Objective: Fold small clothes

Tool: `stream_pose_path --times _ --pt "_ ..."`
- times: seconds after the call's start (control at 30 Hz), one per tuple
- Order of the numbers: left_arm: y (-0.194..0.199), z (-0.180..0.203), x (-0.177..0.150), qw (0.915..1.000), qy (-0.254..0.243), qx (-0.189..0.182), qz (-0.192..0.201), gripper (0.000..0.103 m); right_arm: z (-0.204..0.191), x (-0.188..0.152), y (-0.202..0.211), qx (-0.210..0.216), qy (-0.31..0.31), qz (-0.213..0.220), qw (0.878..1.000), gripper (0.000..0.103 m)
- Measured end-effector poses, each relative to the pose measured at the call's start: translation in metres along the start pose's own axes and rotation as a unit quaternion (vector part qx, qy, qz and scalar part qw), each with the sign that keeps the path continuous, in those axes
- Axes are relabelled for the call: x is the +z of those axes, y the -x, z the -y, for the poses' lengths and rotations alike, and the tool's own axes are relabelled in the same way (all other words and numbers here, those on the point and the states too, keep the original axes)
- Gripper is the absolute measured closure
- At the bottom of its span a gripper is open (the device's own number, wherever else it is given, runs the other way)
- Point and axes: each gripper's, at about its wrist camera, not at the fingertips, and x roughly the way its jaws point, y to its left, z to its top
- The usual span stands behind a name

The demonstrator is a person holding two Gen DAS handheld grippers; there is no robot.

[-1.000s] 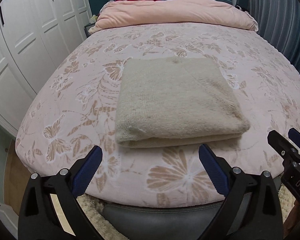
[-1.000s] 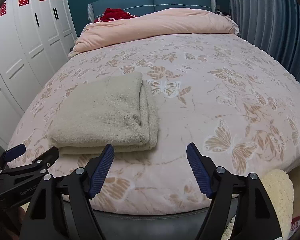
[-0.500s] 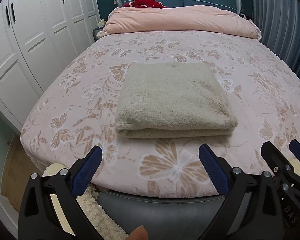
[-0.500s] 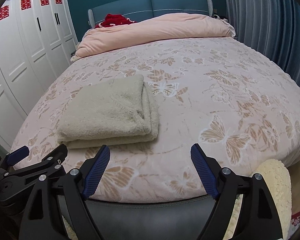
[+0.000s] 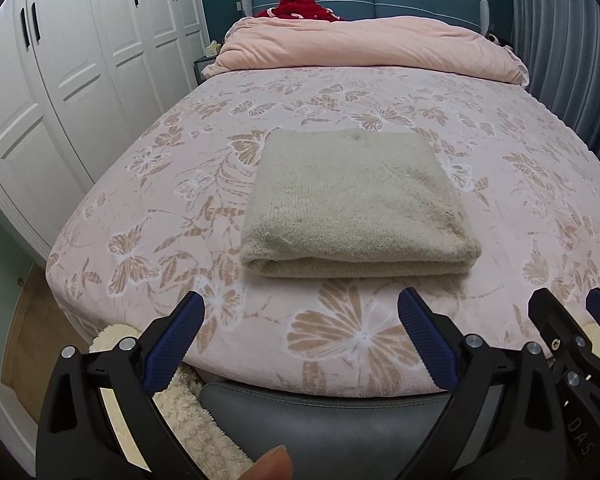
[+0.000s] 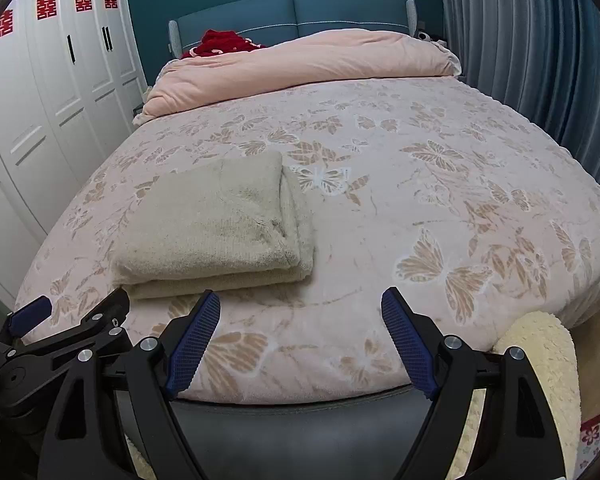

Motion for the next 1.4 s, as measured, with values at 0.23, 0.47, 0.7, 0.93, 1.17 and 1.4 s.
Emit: stream_pose_path --times 0.23,0.47,0.7,0.93,1.17,1.4 --pt "-0.003 -0.002 -0.004 1.0000 -0.006 0.008 -0.001 0.008 -0.002 -0.004 -0.005 0.000 0.000 -0.012 1.000 0.021" --pt "-0.004 -0.002 -0.005 0.9999 -0.008 0.008 0.002 0.008 -0.004 -0.004 -0.004 -0.008 0.004 -0.009 1.000 0.021" --pt "-0.005 -0.003 -0.005 0.9999 -0.004 0.008 -0.005 0.008 -0.005 -0.006 -0.006 -0.007 -0.001 -0.013 1.000 0.021" --pt "-0.009 -0.004 -0.006 0.9999 -0.006 0.010 -0.011 0.008 -0.006 -0.008 -0.009 -0.011 0.000 -0.018 1.000 0.021" --pt "-0.011 -0.005 -0.008 0.9998 -0.004 0.010 -0.015 0.008 -0.007 -0.008 -0.010 -0.014 0.002 -0.020 1.000 0.021" --pt "-0.012 -0.005 -0.012 0.9998 -0.006 0.012 -0.014 0.008 -0.008 -0.011 -0.011 -0.022 0.009 -0.022 0.999 0.021"
